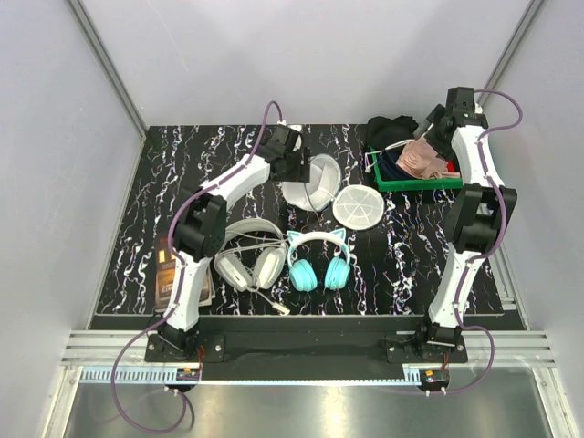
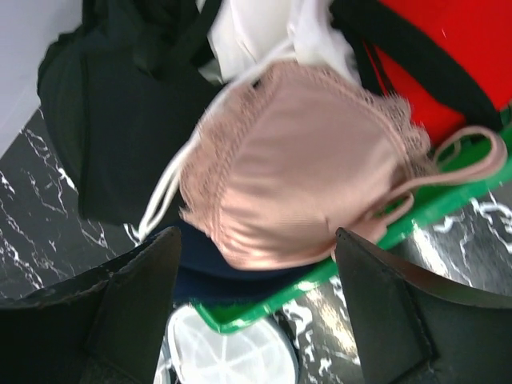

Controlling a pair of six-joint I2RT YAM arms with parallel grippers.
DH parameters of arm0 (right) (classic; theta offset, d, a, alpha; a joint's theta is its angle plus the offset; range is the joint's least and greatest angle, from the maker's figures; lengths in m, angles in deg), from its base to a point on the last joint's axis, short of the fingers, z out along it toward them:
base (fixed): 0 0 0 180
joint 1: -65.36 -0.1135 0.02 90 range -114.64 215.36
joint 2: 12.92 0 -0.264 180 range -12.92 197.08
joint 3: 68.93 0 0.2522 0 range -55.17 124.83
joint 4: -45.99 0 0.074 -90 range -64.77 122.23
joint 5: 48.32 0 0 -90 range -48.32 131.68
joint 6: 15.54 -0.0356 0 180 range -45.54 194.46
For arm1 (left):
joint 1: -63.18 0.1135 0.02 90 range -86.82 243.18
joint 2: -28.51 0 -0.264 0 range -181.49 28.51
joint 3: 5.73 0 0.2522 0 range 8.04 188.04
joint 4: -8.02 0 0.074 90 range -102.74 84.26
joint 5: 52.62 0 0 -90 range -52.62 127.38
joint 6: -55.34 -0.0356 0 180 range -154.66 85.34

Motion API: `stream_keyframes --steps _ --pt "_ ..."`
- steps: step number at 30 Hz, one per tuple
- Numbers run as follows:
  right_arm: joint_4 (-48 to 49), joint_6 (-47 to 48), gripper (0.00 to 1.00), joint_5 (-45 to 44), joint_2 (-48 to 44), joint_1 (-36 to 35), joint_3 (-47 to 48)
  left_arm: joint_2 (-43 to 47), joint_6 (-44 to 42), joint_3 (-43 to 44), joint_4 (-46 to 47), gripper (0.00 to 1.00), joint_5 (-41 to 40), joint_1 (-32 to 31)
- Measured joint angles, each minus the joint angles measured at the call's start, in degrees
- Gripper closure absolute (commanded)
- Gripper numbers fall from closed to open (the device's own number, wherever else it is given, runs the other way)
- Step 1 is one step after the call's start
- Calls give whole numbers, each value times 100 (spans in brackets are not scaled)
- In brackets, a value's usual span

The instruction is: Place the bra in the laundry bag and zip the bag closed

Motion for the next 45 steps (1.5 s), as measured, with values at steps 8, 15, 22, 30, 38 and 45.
stream_keyframes --steps 8,15,22,30,38,45 --pt "9 184 11 -216 671 -7 774 -363 2 299 -378 62 2 592" --pt "-352 608 16 -758 1246 -166 1600 -131 -190 138 -516 15 -168 953" --pt "-474 857 28 -1019 1569 -367 1786 1108 -168 -428 -656 14 -205 898" --pt "-581 957 87 -1019 1768 -363 2090 2393 -31 -728 -647 16 -48 780" --pt "-804 894 100 -1012 1585 -363 2026 2524 179 -839 -728 17 278 345" --pt "-1005 715 100 -966 -59 -365 973 2500 579 -831 -723 15 896 -9"
